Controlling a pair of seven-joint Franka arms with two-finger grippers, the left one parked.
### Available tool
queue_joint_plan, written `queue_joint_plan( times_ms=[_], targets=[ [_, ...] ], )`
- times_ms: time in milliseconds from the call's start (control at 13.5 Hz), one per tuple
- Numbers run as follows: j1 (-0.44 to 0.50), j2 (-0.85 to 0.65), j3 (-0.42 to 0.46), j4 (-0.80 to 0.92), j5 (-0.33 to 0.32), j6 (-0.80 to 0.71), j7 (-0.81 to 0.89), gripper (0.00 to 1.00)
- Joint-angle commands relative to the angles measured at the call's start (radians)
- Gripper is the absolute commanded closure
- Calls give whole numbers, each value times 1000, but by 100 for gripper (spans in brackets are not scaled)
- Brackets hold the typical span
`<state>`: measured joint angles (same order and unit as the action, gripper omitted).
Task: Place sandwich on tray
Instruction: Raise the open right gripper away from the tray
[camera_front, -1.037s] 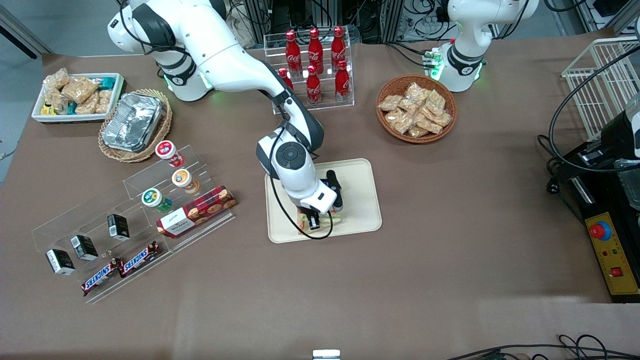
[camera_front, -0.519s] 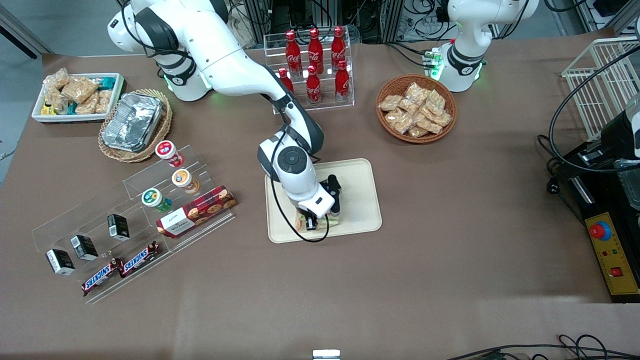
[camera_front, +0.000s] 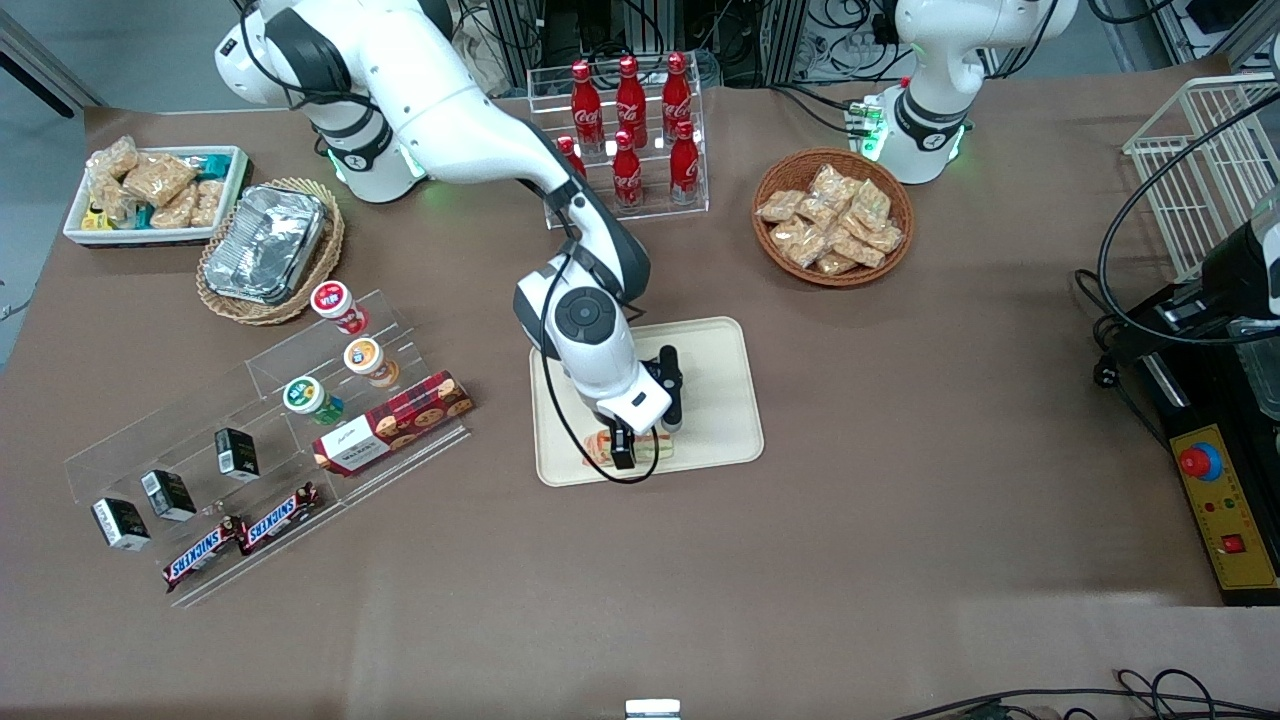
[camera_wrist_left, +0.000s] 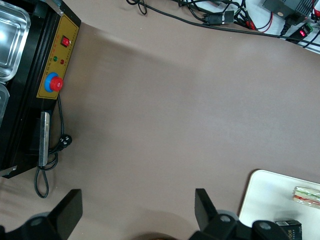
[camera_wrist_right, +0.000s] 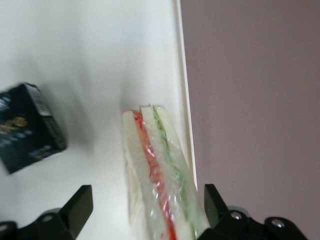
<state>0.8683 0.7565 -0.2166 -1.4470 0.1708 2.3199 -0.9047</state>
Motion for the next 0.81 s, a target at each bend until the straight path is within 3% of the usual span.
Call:
queue_joint_plan(
  times_ms=[0,148,370,519,741],
  targets=[
    [0,-147,0,-51,1,-137,149,0],
    [-18,-239,-1,-78,-87,-236,234,0],
    [-87,-377,-1,-78,-138,-460,424,0],
    [-136,-462,3,-78,-241,-577,541,0],
    [-320,-574,80,-93,-243,-712,575,0]
  ],
)
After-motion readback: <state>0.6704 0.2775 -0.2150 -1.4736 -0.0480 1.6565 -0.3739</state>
